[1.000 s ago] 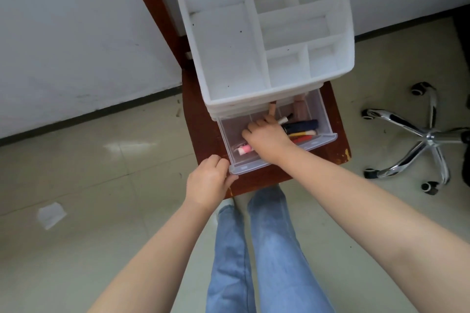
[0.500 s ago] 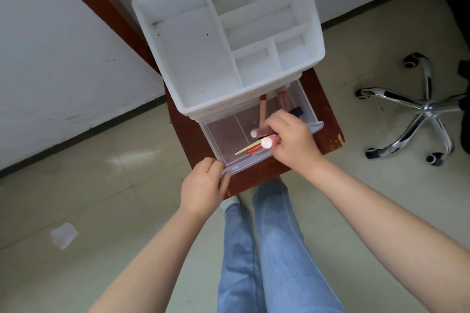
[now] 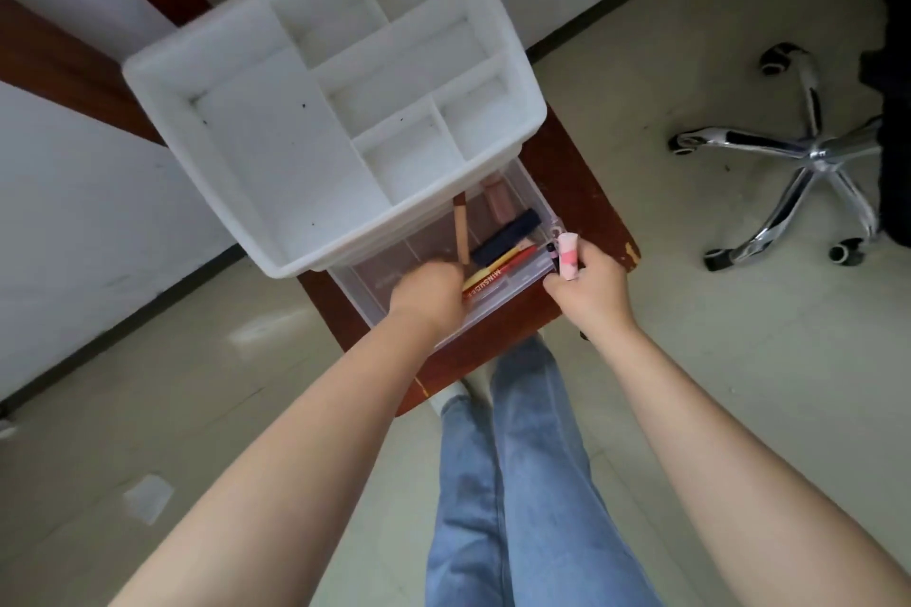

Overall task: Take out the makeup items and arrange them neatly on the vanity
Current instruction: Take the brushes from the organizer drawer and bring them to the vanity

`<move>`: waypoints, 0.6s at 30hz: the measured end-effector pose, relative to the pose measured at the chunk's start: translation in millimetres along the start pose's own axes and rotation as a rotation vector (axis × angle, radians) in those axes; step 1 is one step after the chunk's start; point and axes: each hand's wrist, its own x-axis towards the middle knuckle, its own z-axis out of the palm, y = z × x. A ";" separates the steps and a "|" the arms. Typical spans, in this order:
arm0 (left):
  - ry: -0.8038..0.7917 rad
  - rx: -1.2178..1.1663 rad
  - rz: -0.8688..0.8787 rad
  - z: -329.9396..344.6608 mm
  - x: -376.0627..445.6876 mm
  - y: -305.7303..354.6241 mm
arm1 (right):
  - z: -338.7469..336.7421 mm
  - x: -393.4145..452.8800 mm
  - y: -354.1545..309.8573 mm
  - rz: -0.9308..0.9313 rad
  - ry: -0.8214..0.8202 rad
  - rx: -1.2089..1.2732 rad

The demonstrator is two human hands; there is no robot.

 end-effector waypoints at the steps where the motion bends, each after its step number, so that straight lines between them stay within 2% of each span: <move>1: -0.015 -0.007 0.011 -1.3 1.6 0.6 | -1.3 0.5 -0.7 -0.017 -0.009 -0.021; 5: -0.010 -0.008 0.028 -4.4 4.6 8.1 | -7.3 -1.5 -4.9 -0.059 -0.040 -0.011; 10: -0.052 -0.126 -0.014 2.2 3.6 15.8 | -13.1 3.2 -7.0 -0.093 -0.098 -0.060; 15: -0.164 -0.103 -0.053 -5.9 8.6 17.4 | -11.5 5.2 0.3 -0.118 -0.120 -0.076; 18: -0.157 -0.102 -0.030 -11.1 4.6 17.0 | -11.8 7.5 0.7 -0.166 -0.099 -0.122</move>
